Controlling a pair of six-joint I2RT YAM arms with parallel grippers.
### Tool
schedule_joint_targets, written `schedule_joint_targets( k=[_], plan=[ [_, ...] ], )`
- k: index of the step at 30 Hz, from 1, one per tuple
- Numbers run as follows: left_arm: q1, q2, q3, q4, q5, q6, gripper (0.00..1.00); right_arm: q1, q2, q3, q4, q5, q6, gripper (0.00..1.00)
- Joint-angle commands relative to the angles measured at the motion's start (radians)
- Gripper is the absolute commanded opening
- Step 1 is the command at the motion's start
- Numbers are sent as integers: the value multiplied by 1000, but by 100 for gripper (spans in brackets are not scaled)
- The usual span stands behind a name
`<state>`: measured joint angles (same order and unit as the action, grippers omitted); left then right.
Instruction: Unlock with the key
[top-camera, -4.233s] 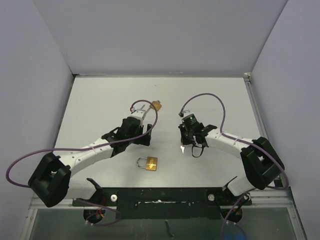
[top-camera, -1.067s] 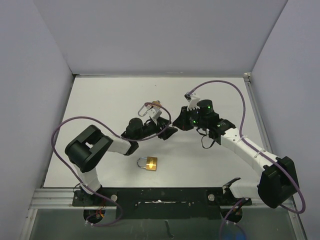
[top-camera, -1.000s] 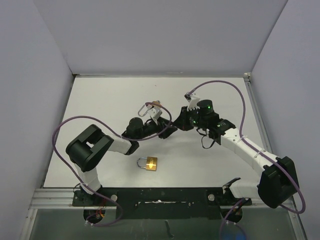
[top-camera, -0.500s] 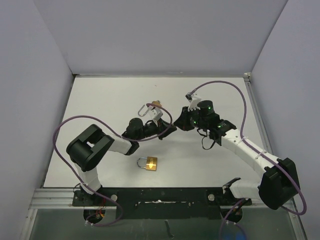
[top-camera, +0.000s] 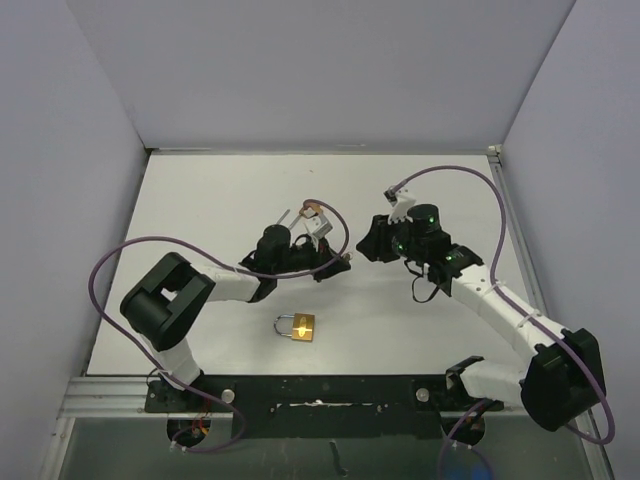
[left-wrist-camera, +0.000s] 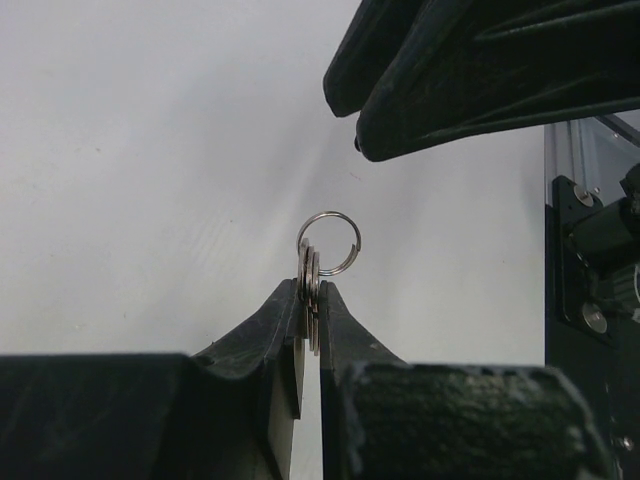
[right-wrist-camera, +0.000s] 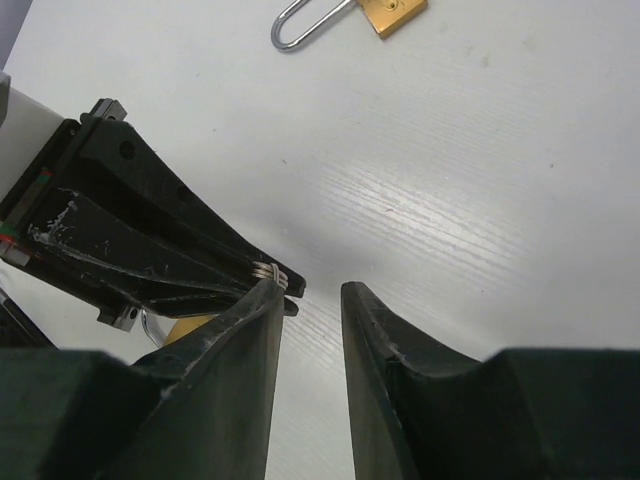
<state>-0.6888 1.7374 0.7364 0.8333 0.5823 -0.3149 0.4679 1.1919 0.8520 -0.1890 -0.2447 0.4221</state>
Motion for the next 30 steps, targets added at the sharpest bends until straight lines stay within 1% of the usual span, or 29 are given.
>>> schedule_joint_targets(
  k=[1,4,7,13,16,19,24,26,29,30],
  plan=[
    [12,-38,69,-75,115,25,0,-23,0,-32,87,-101,-28,33],
    [16,-23,100,-92,172,17,0,-26,17,-60,138,-156,-23,41],
    [16,-9,125,-102,210,12,0,-27,26,-83,182,-199,-17,44],
    [15,8,158,-130,241,18,0,-27,34,-100,208,-226,-8,45],
    [12,11,162,-134,251,20,0,-27,35,-103,218,-234,-6,42],
    [12,11,163,-134,259,22,0,-26,46,-103,220,-244,-4,36],
    [14,4,166,-136,259,23,0,-26,49,-105,225,-248,1,16],
    [16,1,167,-140,254,25,0,-27,48,-106,224,-247,3,12],
    [19,-3,170,-141,244,22,0,-26,46,-107,223,-243,5,4],
    [21,-4,171,-141,240,17,6,-26,43,-108,223,-238,7,1]
  ],
)
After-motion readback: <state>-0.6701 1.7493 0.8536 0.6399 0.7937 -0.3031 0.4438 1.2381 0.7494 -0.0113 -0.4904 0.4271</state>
